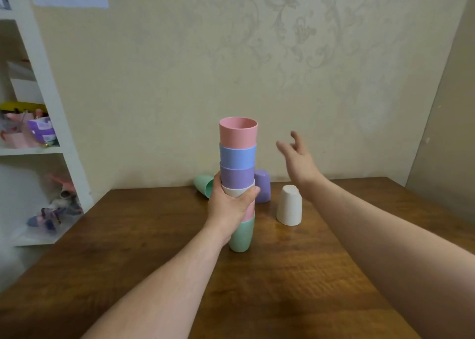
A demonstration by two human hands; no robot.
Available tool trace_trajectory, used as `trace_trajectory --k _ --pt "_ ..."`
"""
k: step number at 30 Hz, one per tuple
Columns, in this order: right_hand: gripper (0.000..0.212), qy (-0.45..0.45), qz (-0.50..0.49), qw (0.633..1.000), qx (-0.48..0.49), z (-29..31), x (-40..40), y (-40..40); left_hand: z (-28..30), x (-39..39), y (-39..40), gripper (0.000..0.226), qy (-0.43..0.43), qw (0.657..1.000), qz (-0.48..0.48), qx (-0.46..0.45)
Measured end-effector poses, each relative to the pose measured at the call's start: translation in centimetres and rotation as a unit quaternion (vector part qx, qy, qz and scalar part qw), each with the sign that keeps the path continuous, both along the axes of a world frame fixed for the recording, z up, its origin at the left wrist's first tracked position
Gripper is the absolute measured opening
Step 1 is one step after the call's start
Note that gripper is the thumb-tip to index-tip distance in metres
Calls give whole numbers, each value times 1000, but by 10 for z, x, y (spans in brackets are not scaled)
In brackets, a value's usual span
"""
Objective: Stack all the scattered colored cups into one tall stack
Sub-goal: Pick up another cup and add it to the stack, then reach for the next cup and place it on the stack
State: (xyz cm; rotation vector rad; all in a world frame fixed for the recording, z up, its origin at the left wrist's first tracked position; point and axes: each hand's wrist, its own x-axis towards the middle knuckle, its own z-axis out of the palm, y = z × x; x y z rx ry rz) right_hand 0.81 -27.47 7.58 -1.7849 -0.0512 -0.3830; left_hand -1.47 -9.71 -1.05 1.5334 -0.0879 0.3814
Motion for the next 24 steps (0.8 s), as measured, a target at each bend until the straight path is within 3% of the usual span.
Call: trace_trajectory --k 2,5,7,9,17,24 --pt "84 52 -54 971 -225 -24 22 -26 -3 11 -3 74 -1 1000 -1 -4" --pt "97 138 -7 840 -524 -51 26 -42 -2 13 -3 73 -11 1000 -2 -5" --pt "107 146 27 750 -645 -68 24 -45 -3 14 -5 74 -16 1000 -4 -5" --pt "106 133 38 714 -686 -85 28 -43 -4 20 -5 74 -18 1000 -2 -7" --pt "62 123 -43 722 -680 -84 27 -28 -3 28 -4 72 -18 1000 -5 -2" --pt "70 191 -117 755 -616 -81 21 -36 0 25 -1 66 -10 1000 -25 4"
